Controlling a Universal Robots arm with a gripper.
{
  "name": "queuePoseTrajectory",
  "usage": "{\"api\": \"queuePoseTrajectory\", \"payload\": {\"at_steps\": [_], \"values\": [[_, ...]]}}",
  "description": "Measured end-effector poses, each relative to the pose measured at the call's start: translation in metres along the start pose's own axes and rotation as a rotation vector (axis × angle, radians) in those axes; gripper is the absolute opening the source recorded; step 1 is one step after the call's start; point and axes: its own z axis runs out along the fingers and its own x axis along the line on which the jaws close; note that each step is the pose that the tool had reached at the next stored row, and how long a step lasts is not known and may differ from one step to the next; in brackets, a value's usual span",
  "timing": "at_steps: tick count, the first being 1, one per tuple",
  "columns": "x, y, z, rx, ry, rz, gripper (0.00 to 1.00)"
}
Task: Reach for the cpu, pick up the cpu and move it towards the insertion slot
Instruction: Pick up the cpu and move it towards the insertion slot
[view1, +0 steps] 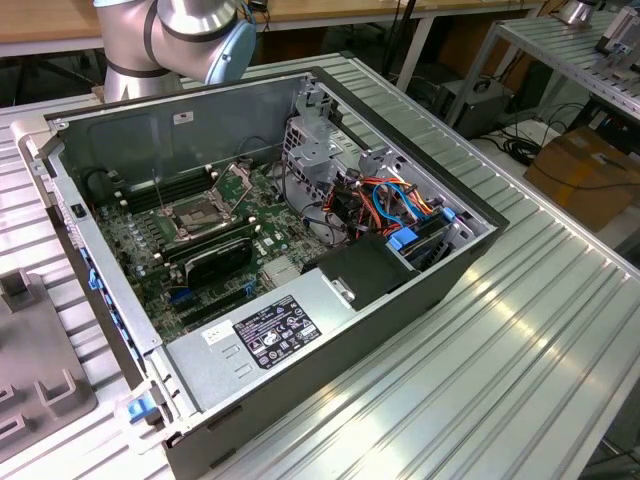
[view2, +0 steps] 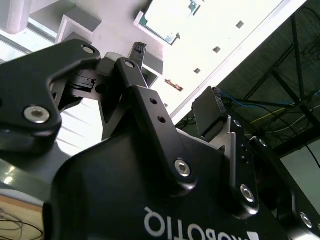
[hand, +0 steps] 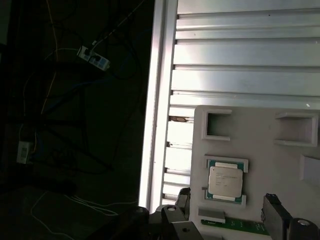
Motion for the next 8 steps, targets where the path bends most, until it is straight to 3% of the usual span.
{"api": "queuePoseTrajectory", "payload": {"at_steps": [8], "values": [[-0.0012, -0.0034, 0.0031, -0.0001, 0.002, 0.0, 0.66]]}}
